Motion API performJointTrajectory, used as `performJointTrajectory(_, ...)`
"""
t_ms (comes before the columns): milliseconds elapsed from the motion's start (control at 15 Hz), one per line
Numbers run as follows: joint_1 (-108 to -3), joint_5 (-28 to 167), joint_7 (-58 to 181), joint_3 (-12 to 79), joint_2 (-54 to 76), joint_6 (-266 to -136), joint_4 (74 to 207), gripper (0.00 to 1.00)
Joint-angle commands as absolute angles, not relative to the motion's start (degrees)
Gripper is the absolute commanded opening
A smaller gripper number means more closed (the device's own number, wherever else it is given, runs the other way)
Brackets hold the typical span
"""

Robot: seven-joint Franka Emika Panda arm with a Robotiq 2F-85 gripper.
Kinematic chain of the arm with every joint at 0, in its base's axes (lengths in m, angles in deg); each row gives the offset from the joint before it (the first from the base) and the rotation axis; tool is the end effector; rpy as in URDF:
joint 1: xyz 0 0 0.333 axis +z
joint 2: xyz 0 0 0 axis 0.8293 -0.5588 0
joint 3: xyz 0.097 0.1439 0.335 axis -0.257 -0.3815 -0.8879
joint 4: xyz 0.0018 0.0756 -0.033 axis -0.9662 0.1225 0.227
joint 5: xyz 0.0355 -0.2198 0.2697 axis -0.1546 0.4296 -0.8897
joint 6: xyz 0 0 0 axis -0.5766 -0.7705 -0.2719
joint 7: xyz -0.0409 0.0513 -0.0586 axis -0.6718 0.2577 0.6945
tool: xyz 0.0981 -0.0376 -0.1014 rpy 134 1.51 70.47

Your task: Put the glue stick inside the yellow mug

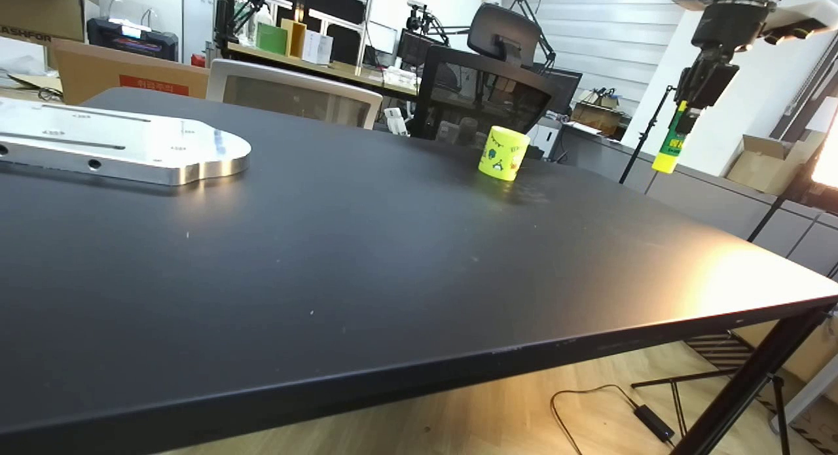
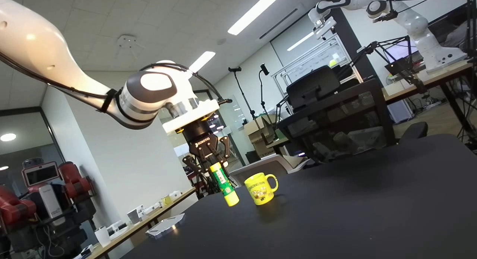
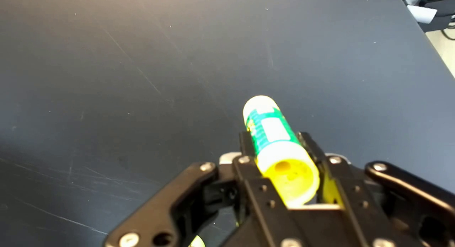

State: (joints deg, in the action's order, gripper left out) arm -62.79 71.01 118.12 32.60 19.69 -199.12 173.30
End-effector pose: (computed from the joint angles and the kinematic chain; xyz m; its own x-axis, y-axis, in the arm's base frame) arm 0.5182 -0.0927 0.3802 0.6967 0.7155 -0.0522 0.7173 -0.6955 0.0415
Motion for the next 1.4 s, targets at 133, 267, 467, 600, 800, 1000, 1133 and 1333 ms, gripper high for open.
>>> performJointTrajectory(133, -62.76, 71.02, 118.08, 32.61, 19.63, -198.96, 173.23, 0.34)
performJointTrajectory(267, -62.76, 71.02, 118.06, 32.61, 19.62, -198.96, 173.23, 0.34)
performJointTrajectory(467, -62.76, 71.02, 118.05, 32.61, 19.62, -198.96, 173.23, 0.09)
performJointTrajectory(600, -62.91, 70.46, 118.3, 32.66, 18.43, -198.31, 171.03, 0.09)
performJointTrajectory(800, -63.04, 69.84, 118.41, 32.53, 15.32, -196.08, 164.81, 0.09)
performJointTrajectory(1000, -63.32, 69.0, 118.88, 32.08, 9.88, -194.31, 155.72, 0.09)
performJointTrajectory(1133, -63.38, 68.43, 118.81, 31.57, 5.73, -192.57, 149.03, 0.09)
performJointTrajectory(1333, -63.26, 68.42, 118.75, 30.39, -0.17, -189.79, 139.46, 0.09)
